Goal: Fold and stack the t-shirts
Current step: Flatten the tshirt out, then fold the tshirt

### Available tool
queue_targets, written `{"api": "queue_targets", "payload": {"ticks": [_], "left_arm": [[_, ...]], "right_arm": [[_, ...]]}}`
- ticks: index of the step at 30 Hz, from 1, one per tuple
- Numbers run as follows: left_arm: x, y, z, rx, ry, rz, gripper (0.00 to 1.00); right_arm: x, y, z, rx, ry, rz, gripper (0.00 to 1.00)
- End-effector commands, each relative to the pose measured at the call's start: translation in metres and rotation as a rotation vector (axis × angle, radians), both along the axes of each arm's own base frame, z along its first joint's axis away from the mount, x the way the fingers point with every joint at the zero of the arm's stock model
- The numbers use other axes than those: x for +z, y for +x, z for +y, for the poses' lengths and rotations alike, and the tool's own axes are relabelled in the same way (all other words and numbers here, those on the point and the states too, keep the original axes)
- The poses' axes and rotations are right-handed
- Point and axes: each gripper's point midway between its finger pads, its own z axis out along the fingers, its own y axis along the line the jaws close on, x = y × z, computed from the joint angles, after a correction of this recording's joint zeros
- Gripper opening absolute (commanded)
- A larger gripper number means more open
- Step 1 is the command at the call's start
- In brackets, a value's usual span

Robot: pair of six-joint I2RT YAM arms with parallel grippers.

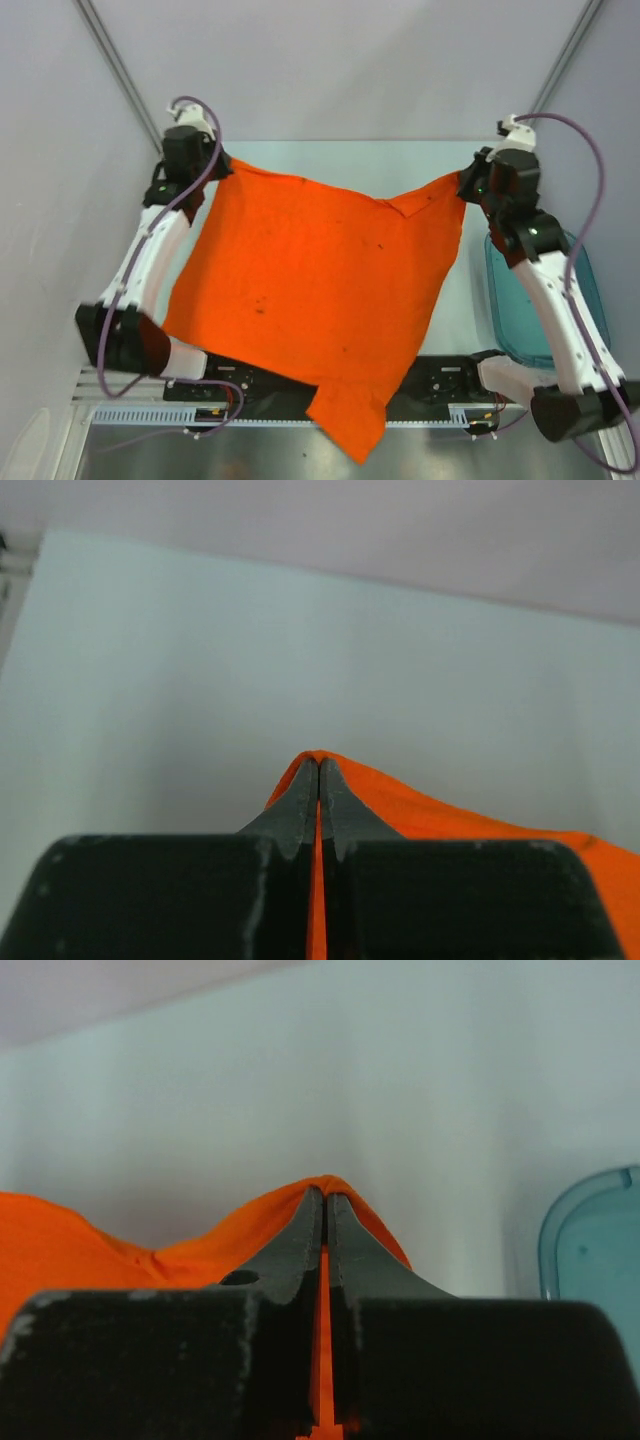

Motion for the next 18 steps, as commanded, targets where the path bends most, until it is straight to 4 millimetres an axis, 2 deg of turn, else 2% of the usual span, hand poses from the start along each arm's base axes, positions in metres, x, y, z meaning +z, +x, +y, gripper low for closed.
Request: {"api": "queue_targets", "payload": {"ticks": [1,2,3,4,5,6,7,8,9,11,12,13,14,15,16,18], "left_arm": [[-0.034,0.035,0.009,0.022,0.025,-0.033,0.00],[-0.043,0.048,0.010,0.033,0.021,-0.033,0.00],[-0.075,0.065,0.010,0.036,0.024,0.024,0.00],[-0.092,0.077,0.008,0.031,0.025,0.047,0.00],[-0.104,0.089,0.007,0.033,0.020,0.059,0.00],[-0.137,0.106,0.004,0.025,0.020,0.117,0.00],[-0.150,0.115,0.004,0.018,0.017,0.136,0.00],[-0.156,0.126,0.005,0.022,0.015,0.126,0.00],[-0.180,0.139,0.006,0.028,0.012,0.159,0.00],[-0.194,0.152,0.011,0.049,-0.011,0.175,0.00],[-0.188,0.162,0.011,0.029,-0.033,0.159,0.00],[-0.202,0.167,0.010,0.024,-0.044,0.183,0.00],[-0.204,0.170,0.012,0.025,-0.047,0.188,0.00],[-0.197,0.176,0.012,0.019,-0.052,0.173,0.00],[-0.205,0.177,0.014,0.018,-0.053,0.194,0.00],[-0.202,0.182,0.019,0.019,-0.059,0.186,0.00]], "right_arm": [[-0.030,0.039,-0.014,-0.055,-0.014,0.001,0.00],[-0.049,0.049,-0.016,-0.055,-0.018,0.042,0.00],[-0.063,0.058,-0.015,-0.040,-0.024,0.072,0.00],[-0.088,0.076,-0.020,-0.055,-0.036,0.130,0.00],[-0.099,0.085,-0.022,-0.059,-0.041,0.155,0.00],[-0.107,0.093,-0.019,-0.035,-0.039,0.175,0.00],[-0.124,0.111,-0.017,-0.030,-0.042,0.210,0.00],[-0.132,0.119,-0.018,-0.029,-0.046,0.224,0.00],[-0.141,0.127,-0.015,-0.014,-0.050,0.241,0.00],[-0.160,0.148,-0.011,-0.004,-0.051,0.279,0.00],[-0.164,0.153,-0.009,0.001,-0.046,0.290,0.00],[-0.167,0.157,-0.007,0.004,-0.036,0.303,0.00],[-0.172,0.165,-0.004,0.009,-0.029,0.315,0.00],[-0.173,0.166,-0.002,0.014,-0.027,0.323,0.00],[-0.176,0.166,-0.001,0.015,-0.016,0.348,0.00],[-0.177,0.164,0.004,0.032,0.000,0.369,0.00]]}}
